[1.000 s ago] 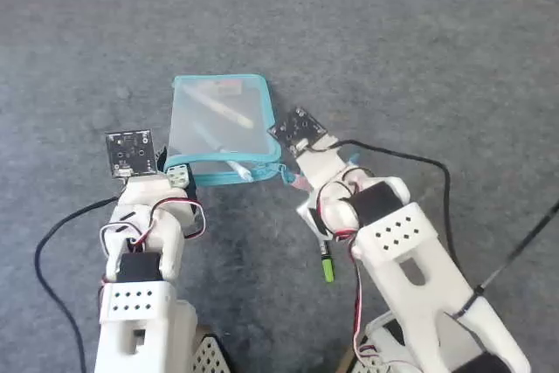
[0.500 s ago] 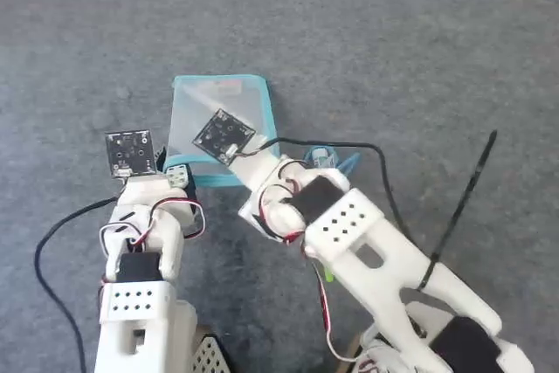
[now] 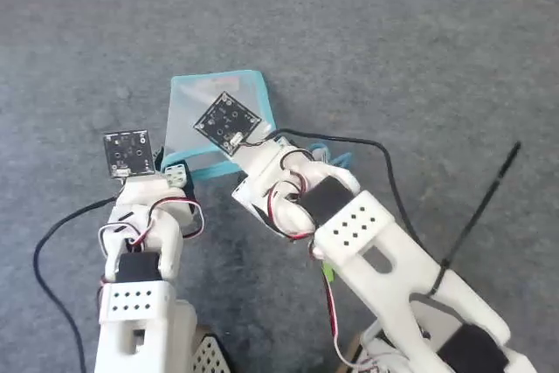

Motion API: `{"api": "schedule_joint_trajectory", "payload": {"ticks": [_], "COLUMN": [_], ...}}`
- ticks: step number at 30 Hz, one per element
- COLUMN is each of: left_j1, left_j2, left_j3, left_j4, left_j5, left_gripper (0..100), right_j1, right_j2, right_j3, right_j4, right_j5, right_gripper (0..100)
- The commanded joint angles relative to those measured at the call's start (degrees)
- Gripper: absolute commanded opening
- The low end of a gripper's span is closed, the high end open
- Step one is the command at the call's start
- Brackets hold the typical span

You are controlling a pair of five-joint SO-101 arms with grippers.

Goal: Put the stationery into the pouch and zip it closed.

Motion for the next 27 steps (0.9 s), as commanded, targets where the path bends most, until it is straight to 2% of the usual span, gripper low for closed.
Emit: {"api": "schedule_joint_trajectory", "payload": {"ticks": [1,10,15,20,27], "left_j1": [0.7,0.7,0.6,0.6,0.4], "left_j2": [0.4,0.4,0.4,0.4,0.4], "left_j3": [-0.8,-0.9,-0.8,-0.9,-0.8], "left_j4": [-2.4,-2.4,-2.0,-2.1,-2.1], "left_j5": [-0.4,-0.4,-0.5,-0.5,-2.6], "left_gripper": [1,1,1,1,1], "right_j1": [1.2,3.5,13.9,21.8,19.0], "right_j2": [-8.0,-25.5,-28.4,-27.3,-25.5], "right_j3": [-3.2,-2.2,6.7,23.9,35.6], "right_j4": [-0.6,9.3,16.8,11.3,0.7], "right_j5": [-0.2,-0.2,-0.1,-0.1,-0.7], "right_gripper": [25.5,25.3,25.3,25.2,25.2]}}
